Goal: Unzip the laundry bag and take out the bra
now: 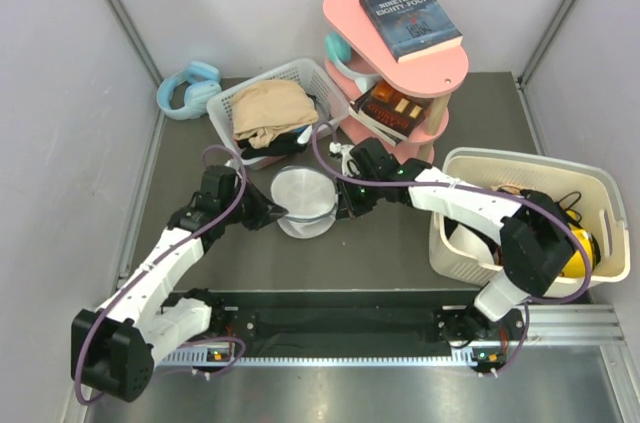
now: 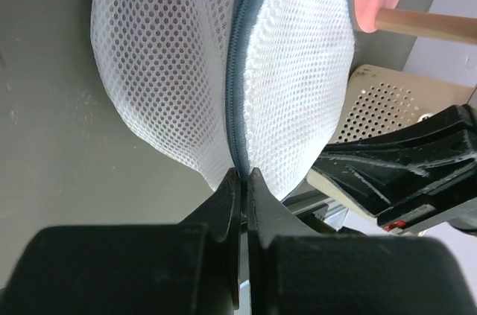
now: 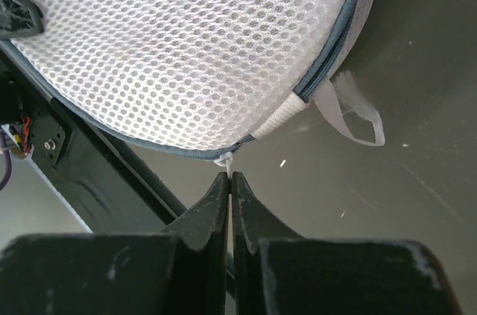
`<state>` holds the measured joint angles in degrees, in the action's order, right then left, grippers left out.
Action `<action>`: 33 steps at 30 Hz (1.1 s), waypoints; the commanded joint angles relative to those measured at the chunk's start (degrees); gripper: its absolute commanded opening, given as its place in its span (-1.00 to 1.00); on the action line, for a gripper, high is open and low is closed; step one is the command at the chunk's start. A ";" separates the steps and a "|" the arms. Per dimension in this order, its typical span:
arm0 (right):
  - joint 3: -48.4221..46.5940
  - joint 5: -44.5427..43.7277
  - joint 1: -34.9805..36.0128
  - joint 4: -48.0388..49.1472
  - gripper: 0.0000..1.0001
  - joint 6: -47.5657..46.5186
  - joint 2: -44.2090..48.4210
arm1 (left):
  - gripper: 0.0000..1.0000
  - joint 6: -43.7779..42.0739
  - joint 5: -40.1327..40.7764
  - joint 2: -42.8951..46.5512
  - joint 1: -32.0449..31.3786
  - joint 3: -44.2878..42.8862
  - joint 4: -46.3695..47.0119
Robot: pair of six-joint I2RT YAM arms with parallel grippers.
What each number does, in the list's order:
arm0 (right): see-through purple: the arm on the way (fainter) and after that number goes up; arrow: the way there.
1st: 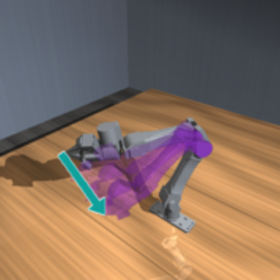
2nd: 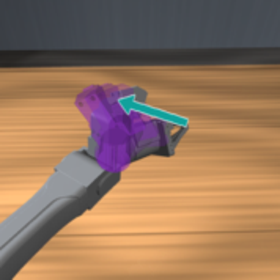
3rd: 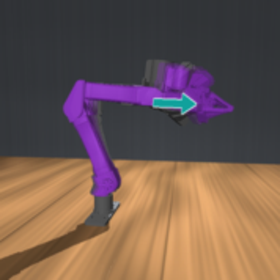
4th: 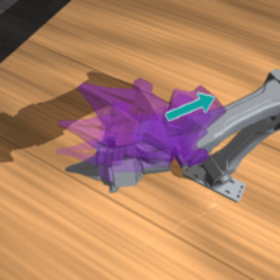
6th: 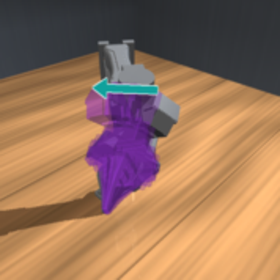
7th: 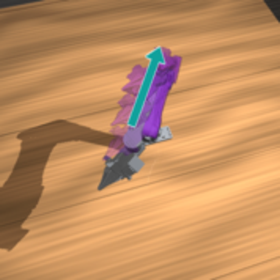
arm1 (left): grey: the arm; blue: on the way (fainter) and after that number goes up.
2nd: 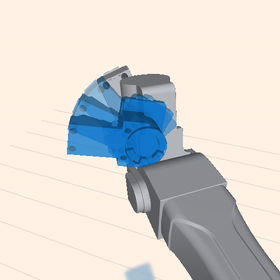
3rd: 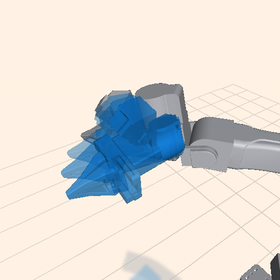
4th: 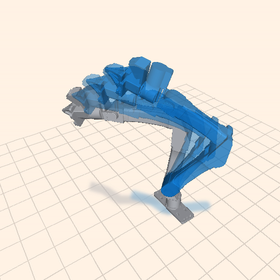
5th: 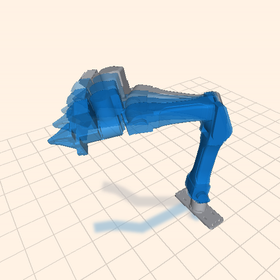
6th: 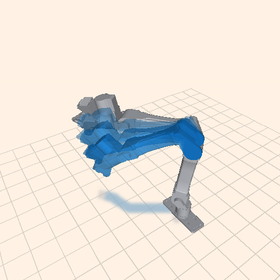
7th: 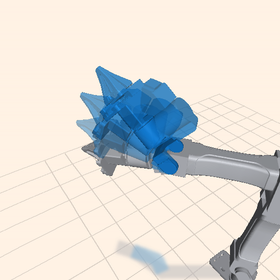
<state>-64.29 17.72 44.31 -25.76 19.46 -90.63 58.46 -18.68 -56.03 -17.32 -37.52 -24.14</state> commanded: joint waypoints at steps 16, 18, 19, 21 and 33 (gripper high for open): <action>-19.98 -7.43 2.16 -18.98 0.36 -6.72 2.39 | 0.84 -6.68 8.65 6.11 6.41 -7.14 -12.33; -23.41 -7.52 4.28 -18.54 0.36 -6.55 -0.32 | 0.85 -7.39 8.75 6.02 8.35 -6.17 -13.38; -24.55 -7.69 6.55 -18.28 0.36 -6.54 -1.47 | 0.85 -8.00 8.92 6.19 10.10 -5.29 -14.00; -27.81 -8.04 8.67 -17.66 0.31 -6.37 -5.49 | 0.89 -8.53 9.10 6.72 11.43 -4.94 -14.44; -37.13 -15.43 14.31 -15.29 0.15 -8.74 -19.49 | 0.91 -10.38 7.52 9.09 14.07 -3.09 -15.94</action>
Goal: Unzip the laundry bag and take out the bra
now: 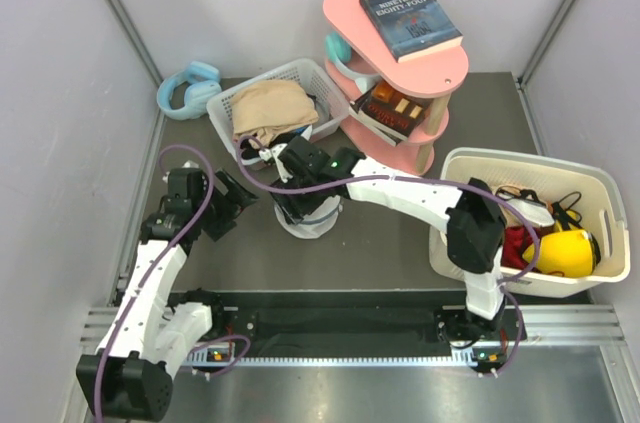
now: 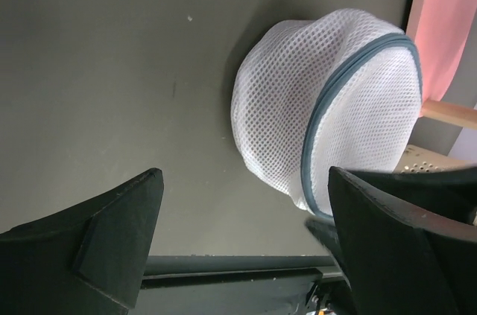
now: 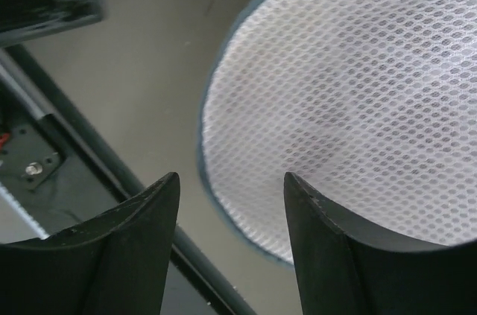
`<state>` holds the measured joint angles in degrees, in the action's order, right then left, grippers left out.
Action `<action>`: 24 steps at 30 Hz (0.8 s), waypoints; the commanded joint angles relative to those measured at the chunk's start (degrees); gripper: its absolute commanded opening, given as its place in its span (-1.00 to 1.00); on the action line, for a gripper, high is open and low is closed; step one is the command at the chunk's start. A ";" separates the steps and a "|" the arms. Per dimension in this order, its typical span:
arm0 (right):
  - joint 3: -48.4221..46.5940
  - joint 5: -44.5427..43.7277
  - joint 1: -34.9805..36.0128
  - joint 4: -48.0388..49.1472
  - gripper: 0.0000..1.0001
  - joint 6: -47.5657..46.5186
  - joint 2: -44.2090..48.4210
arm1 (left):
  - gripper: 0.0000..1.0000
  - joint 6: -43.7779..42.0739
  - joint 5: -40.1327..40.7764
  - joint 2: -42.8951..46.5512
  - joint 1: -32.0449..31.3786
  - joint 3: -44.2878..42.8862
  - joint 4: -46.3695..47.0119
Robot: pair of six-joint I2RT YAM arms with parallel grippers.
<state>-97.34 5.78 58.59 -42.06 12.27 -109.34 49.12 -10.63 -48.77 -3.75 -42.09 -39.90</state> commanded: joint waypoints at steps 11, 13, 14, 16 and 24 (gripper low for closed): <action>-5.40 -3.32 1.35 0.67 0.01 -2.69 -3.42 | 0.92 -0.52 -1.93 2.89 0.76 3.15 0.44; -5.49 -3.32 1.53 0.41 -0.16 -2.69 -3.95 | 0.92 -0.61 -2.02 2.72 0.76 3.06 0.61; -5.58 -3.15 1.62 0.40 -0.21 -2.78 -4.13 | 0.92 -0.61 -2.11 2.72 0.76 3.06 0.61; -5.58 -2.36 1.62 0.23 -0.29 -2.69 -4.65 | 0.92 -0.87 -2.20 2.89 0.85 2.89 0.53; -6.02 0.54 1.62 0.75 -0.17 -1.73 -4.66 | 0.92 -1.05 -2.37 3.25 0.85 3.06 -0.09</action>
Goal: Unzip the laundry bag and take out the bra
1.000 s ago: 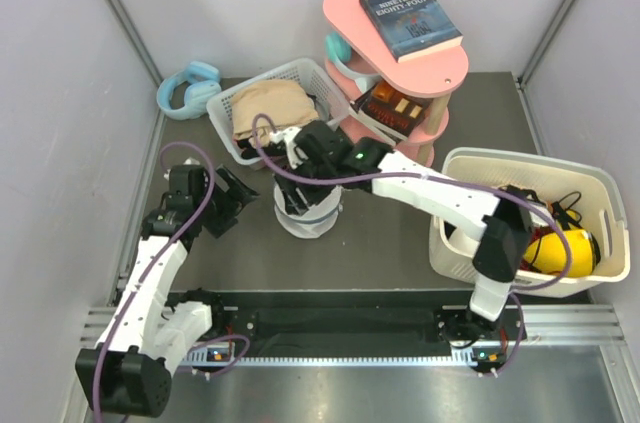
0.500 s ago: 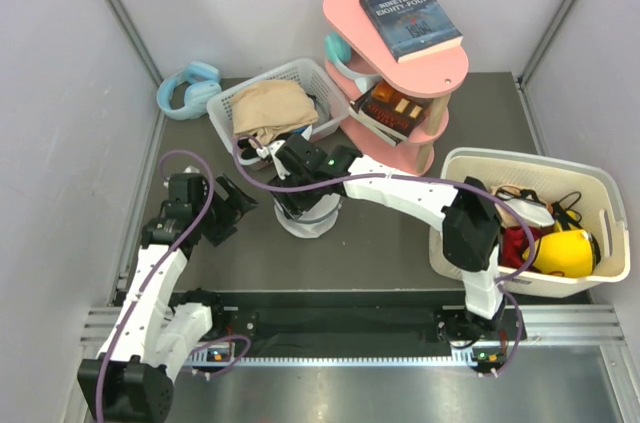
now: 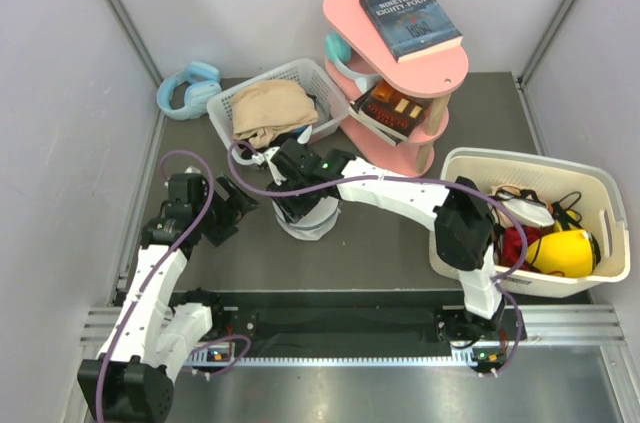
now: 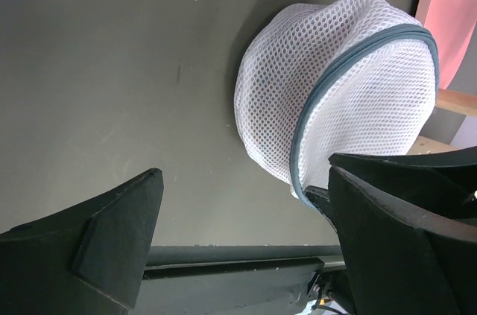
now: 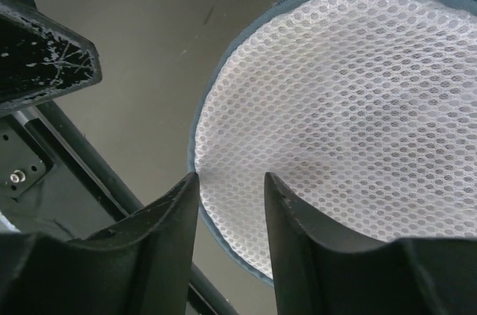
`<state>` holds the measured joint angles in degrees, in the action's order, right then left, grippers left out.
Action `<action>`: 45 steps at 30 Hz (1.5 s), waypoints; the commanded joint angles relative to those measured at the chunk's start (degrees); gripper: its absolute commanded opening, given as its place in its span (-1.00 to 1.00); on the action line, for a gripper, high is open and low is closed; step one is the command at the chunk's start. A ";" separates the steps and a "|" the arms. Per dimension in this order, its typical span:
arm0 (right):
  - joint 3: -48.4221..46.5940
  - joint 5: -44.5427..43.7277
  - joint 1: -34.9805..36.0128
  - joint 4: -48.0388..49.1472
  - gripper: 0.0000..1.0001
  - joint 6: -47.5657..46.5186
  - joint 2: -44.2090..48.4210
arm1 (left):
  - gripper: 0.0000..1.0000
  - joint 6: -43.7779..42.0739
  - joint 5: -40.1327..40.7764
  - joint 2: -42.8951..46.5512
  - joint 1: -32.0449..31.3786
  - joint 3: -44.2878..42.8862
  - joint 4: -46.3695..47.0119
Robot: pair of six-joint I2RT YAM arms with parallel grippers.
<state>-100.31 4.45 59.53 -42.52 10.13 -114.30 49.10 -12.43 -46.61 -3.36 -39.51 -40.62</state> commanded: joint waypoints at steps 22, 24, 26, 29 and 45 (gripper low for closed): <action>-2.70 3.20 0.77 0.25 -0.21 -0.90 -2.51 | 0.92 -0.94 -1.11 2.14 0.72 1.01 0.28; -2.26 3.11 0.77 0.42 -0.27 -0.90 -2.77 | 0.93 -0.94 -1.11 2.14 0.72 0.92 0.37; -1.55 3.02 0.85 0.60 -0.31 -0.81 -2.86 | 0.93 -0.85 -1.11 2.14 0.72 1.01 0.37; -0.67 2.32 1.12 1.12 -0.55 -0.03 -2.33 | 0.93 -1.02 -1.46 2.31 0.72 1.36 0.63; -6.92 -8.65 4.72 -1.87 0.26 0.76 1.28 | 0.92 1.61 1.59 2.14 0.81 5.05 2.31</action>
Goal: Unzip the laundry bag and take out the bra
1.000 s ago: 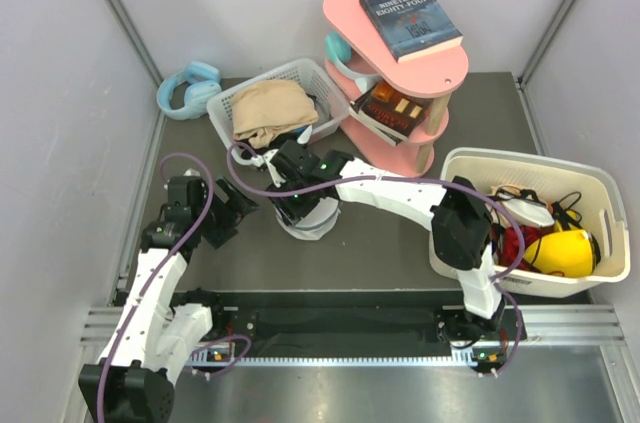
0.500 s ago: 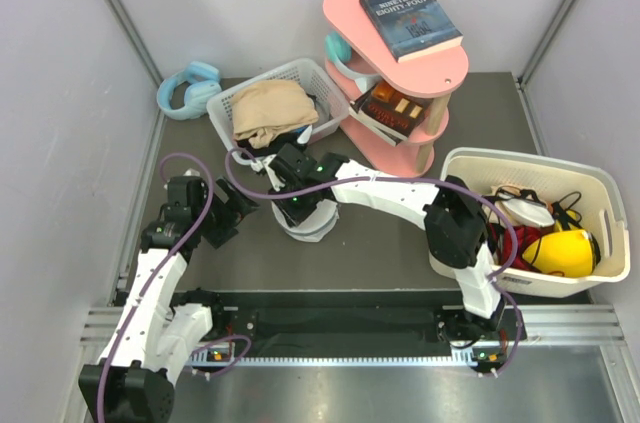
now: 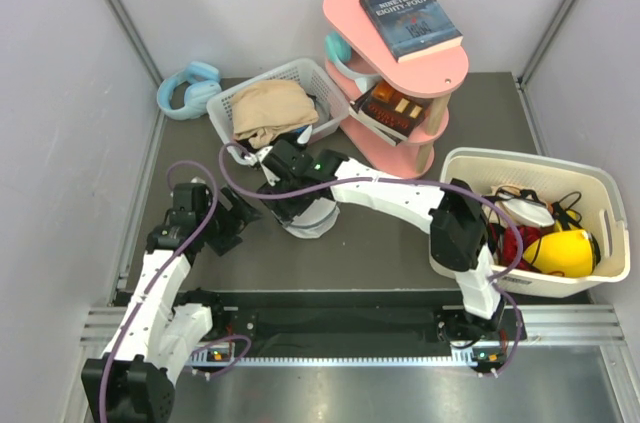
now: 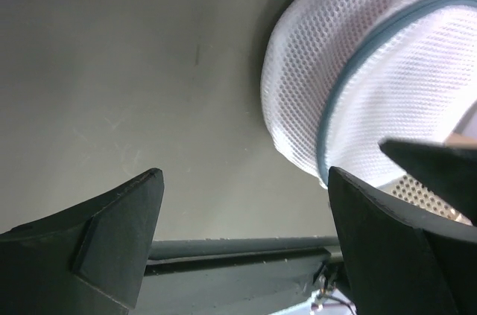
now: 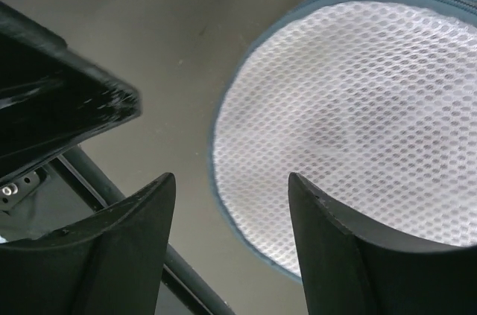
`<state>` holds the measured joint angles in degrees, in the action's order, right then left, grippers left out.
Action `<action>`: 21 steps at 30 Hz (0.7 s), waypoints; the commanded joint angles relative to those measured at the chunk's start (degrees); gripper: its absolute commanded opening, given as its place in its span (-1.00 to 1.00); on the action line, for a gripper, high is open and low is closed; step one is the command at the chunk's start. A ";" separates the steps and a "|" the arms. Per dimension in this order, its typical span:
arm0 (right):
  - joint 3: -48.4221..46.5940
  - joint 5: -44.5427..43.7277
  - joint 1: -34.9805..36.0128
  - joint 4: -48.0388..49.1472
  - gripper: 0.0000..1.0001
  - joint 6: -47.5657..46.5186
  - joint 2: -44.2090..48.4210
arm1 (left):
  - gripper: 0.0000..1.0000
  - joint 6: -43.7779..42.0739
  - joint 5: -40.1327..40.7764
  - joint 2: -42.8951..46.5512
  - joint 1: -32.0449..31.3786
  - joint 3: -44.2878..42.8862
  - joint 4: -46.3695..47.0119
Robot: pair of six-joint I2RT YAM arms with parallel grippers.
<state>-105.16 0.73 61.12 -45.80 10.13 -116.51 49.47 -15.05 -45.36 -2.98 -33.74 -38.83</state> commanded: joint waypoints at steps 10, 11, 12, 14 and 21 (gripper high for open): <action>-1.71 -18.04 4.88 3.79 0.18 1.30 -1.44 | 0.93 1.77 6.43 2.74 0.61 -2.12 -1.07; -1.80 -18.92 4.97 3.88 0.15 1.30 -1.70 | 0.93 1.85 6.44 2.91 0.61 -2.04 -1.07; -1.97 -19.88 4.80 3.88 0.13 1.21 -1.88 | 0.93 1.85 6.44 3.17 0.61 -1.95 -1.07; -2.50 -19.72 4.71 3.61 0.09 1.21 -2.84 | 0.93 2.12 6.09 3.44 0.61 -1.51 -1.16; -1.09 -14.27 4.80 5.46 0.06 1.73 -2.41 | 0.94 2.38 5.82 4.67 0.70 -1.07 -1.42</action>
<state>-105.08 -14.98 65.78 -43.40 10.72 -119.68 51.20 -9.54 -41.91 -2.66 -33.76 -40.38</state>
